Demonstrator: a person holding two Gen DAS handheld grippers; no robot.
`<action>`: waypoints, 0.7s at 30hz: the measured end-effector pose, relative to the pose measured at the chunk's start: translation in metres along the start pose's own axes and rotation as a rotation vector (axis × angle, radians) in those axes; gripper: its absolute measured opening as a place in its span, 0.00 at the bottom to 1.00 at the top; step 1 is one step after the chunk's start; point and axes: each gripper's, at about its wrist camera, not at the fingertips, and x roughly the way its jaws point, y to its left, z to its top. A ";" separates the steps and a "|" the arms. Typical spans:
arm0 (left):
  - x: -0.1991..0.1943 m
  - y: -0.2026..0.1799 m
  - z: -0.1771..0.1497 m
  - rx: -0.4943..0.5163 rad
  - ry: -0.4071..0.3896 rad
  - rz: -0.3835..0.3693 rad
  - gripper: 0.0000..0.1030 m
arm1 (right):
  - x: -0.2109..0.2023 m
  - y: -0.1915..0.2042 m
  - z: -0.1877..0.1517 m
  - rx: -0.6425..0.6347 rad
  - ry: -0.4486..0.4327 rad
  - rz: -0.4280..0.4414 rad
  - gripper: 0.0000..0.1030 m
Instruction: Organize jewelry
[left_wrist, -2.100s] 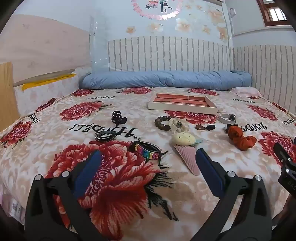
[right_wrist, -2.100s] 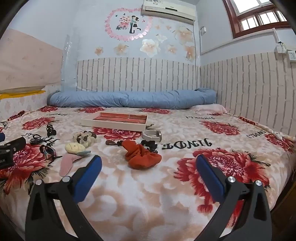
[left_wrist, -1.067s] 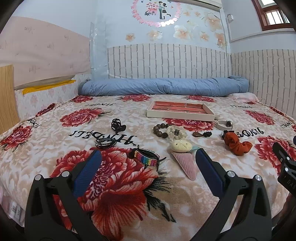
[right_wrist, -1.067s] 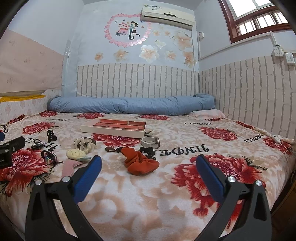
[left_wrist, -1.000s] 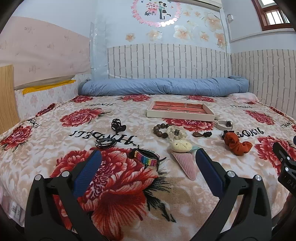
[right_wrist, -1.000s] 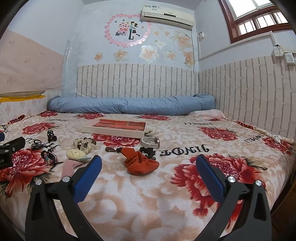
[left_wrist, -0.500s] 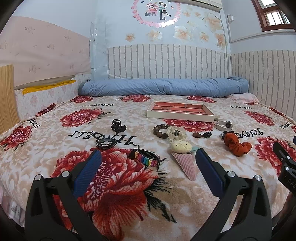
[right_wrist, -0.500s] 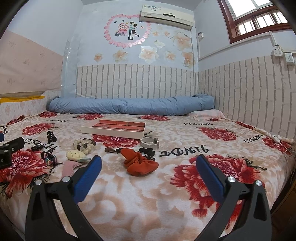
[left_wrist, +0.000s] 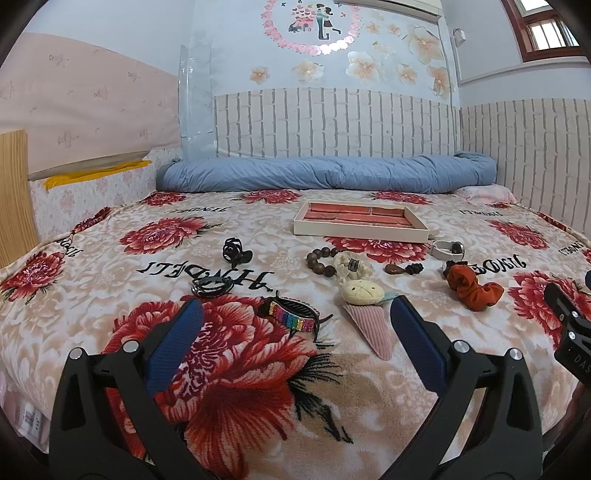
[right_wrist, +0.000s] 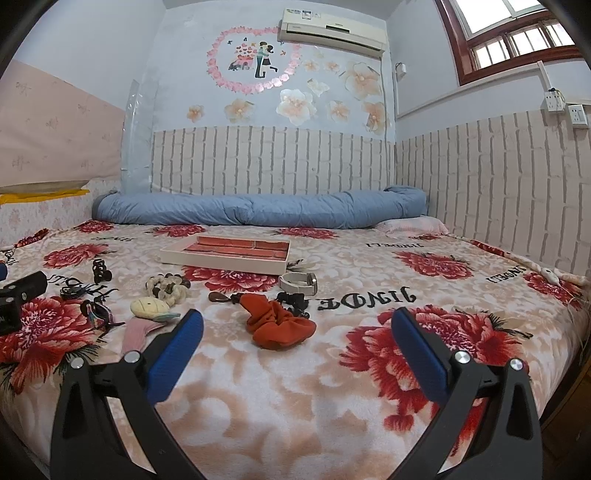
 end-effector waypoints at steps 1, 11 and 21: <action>0.000 0.000 0.000 0.000 0.000 0.000 0.95 | 0.000 0.000 0.000 0.000 0.000 0.000 0.96; -0.001 0.001 0.001 -0.003 0.002 -0.001 0.95 | 0.000 0.000 0.000 0.000 -0.001 0.000 0.96; 0.000 0.001 0.000 -0.001 0.002 -0.002 0.95 | 0.001 0.000 -0.001 -0.002 0.003 -0.001 0.96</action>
